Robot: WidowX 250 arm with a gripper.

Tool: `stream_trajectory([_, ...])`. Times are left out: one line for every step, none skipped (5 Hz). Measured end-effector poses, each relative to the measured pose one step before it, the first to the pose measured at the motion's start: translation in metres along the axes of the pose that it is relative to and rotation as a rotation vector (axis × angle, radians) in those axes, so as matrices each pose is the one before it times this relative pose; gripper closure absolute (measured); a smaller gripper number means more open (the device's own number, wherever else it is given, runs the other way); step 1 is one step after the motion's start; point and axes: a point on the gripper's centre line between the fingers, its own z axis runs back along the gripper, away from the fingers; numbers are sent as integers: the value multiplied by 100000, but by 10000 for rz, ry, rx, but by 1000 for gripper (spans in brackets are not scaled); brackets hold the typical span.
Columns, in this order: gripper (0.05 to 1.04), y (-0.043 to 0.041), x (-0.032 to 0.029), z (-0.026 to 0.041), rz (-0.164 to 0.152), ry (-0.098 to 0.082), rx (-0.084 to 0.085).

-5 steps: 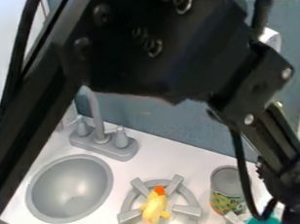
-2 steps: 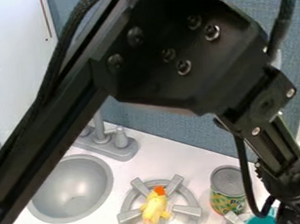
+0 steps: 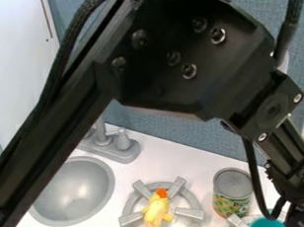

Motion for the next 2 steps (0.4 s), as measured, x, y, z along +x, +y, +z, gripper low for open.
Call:
stream_trajectory([75, -6, -218, 1388, 436, 36, -138])
stream_trajectory([75, 1602, -2127, 4717, 815, -994, -183])
